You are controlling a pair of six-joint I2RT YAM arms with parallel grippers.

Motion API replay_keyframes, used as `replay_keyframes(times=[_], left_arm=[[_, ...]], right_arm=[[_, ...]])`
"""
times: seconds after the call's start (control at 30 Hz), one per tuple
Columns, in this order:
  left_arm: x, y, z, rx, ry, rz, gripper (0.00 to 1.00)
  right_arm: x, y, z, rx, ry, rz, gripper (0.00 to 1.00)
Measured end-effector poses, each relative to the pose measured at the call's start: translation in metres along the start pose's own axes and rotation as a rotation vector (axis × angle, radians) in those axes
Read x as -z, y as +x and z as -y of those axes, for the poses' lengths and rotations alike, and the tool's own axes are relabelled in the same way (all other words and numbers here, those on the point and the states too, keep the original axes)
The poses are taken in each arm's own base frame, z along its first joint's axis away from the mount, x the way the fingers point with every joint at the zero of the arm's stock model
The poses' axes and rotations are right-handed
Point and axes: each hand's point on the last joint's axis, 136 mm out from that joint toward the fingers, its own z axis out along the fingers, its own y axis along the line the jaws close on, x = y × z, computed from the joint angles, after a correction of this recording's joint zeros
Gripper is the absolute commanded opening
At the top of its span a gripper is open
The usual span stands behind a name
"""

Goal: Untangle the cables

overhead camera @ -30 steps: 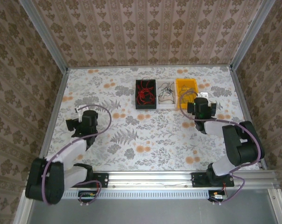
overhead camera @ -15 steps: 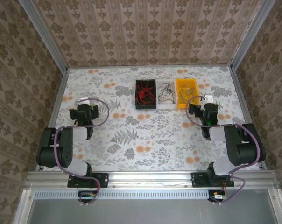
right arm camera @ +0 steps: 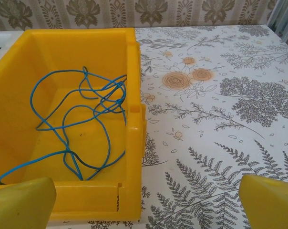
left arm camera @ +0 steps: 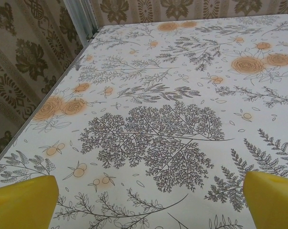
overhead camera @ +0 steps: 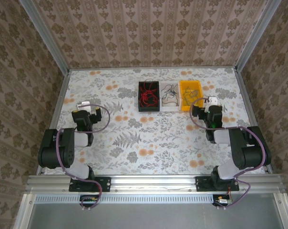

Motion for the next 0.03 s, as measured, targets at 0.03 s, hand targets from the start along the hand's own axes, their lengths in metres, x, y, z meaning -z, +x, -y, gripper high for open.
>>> replay_keyframes(times=[0.03], left_arm=[[0.0000,0.0000,0.0001,0.000,0.001,0.000,1.00]], right_arm=[[0.0000,-0.0001,-0.0002,0.000,-0.001,0.000,1.00]])
